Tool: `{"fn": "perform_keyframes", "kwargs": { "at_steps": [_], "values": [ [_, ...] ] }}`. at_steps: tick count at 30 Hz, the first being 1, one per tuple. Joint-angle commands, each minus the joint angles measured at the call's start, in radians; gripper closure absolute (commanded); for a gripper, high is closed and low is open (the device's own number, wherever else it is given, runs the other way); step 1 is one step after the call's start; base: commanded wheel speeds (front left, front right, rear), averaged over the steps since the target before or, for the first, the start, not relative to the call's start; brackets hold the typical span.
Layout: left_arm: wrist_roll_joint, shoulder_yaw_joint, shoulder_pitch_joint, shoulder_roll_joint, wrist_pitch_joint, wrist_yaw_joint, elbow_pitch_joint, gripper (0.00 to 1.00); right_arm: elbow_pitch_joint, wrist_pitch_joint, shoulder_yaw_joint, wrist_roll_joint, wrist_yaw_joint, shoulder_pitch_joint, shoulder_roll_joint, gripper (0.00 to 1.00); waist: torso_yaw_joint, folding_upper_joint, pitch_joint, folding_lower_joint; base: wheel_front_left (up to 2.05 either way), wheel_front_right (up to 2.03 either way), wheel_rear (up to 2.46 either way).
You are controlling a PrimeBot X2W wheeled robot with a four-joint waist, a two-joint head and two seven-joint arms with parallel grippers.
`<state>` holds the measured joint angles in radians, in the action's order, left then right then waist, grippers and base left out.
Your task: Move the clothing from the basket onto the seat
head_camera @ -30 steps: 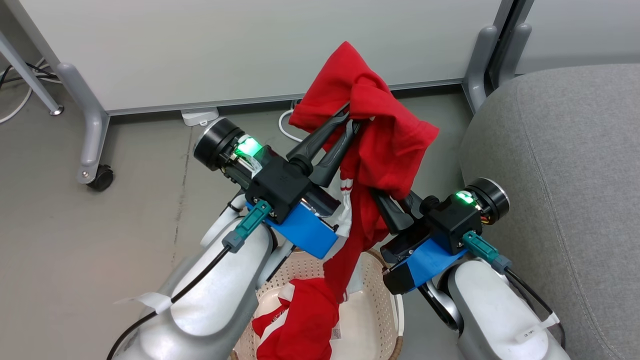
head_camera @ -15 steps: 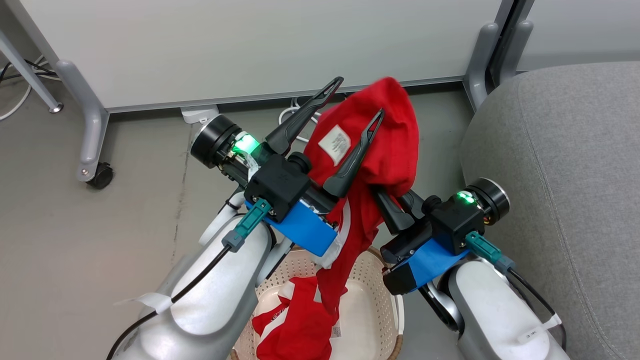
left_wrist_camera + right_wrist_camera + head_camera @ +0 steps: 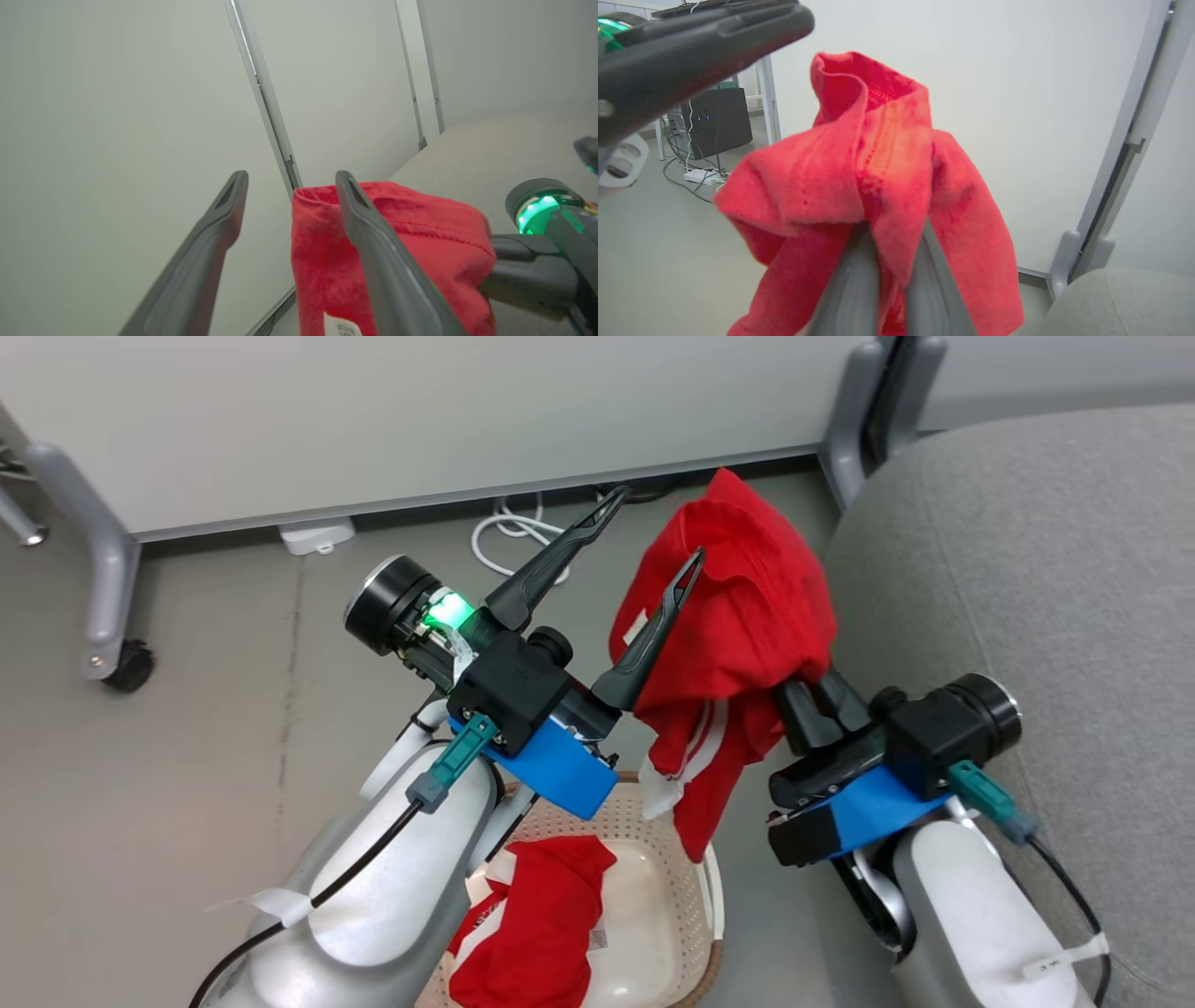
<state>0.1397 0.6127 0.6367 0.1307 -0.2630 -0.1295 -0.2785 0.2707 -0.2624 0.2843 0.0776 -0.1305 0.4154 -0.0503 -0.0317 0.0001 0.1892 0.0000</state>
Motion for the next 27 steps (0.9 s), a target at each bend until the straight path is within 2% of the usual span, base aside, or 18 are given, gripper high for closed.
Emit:
{"fn": "perform_keyframes", "kwargs": {
  "at_steps": [1,15,27],
  "values": [
    [-0.004,-0.002,-0.010,0.010,-0.003,-0.001,0.001,0.00,-0.013,-0.004,-0.014,-0.006,0.000,-0.013,0.000,1.00,-0.031,-0.0001,0.015,0.0000,0.00,0.00,0.00],
    [0.005,0.053,-0.029,0.037,-0.003,0.000,-0.005,0.00,-0.092,-0.004,-0.165,-0.032,0.000,-0.101,0.000,1.00,-0.207,-0.0001,0.064,0.0000,0.00,0.00,0.00],
    [0.015,0.103,-0.017,0.044,-0.003,0.000,-0.014,0.00,-0.138,-0.004,-0.248,-0.018,0.000,-0.161,0.000,1.00,-0.287,-0.0001,0.083,0.0000,0.00,0.00,0.00]
  ]
}}
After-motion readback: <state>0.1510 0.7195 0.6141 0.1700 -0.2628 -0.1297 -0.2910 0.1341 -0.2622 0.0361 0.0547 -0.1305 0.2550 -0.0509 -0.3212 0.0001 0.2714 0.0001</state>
